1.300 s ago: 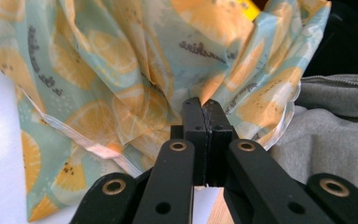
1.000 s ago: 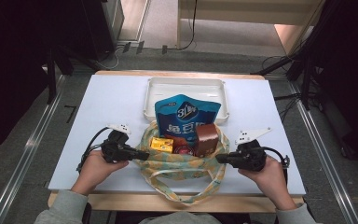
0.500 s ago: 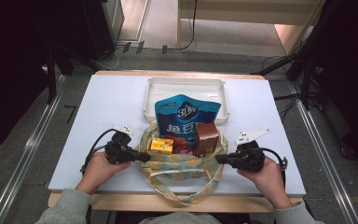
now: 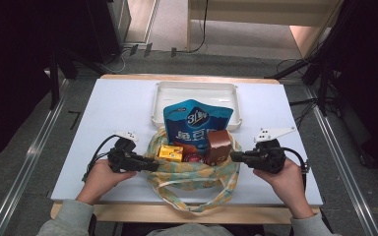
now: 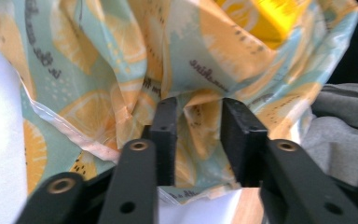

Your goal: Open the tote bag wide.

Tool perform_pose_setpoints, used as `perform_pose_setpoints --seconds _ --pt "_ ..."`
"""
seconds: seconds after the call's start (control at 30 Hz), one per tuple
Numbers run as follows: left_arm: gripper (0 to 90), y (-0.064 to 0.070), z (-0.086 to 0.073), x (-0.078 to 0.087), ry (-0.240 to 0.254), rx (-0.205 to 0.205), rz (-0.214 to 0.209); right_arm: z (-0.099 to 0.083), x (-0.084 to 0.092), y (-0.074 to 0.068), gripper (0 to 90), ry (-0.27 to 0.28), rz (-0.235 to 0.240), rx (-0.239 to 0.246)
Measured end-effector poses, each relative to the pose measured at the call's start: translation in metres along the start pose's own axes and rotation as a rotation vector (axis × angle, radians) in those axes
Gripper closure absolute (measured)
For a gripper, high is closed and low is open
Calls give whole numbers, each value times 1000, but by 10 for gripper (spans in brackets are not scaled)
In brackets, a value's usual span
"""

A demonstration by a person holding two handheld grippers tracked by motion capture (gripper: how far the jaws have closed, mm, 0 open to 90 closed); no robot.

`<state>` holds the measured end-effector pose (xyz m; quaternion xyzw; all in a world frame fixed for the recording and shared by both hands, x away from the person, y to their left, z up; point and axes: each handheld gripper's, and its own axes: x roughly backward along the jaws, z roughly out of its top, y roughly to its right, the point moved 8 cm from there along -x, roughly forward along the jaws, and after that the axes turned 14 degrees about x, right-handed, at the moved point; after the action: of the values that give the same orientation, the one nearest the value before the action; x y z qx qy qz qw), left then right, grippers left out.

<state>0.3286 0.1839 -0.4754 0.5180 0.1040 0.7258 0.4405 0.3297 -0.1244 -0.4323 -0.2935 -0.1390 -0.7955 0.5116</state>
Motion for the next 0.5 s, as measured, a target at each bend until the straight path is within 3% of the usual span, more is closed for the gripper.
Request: perform_pose_setpoints --seconds 0.13,0.27,0.5 --pt "561 5 4 14 21 -15 2 1 0 6 900 -1 -3 -18" --pt "564 12 11 28 52 -31 11 1 1 10 900 -1 -9 -21" --pt "809 26 31 43 82 -82 32 6 -1 14 900 -1 -13 -19"
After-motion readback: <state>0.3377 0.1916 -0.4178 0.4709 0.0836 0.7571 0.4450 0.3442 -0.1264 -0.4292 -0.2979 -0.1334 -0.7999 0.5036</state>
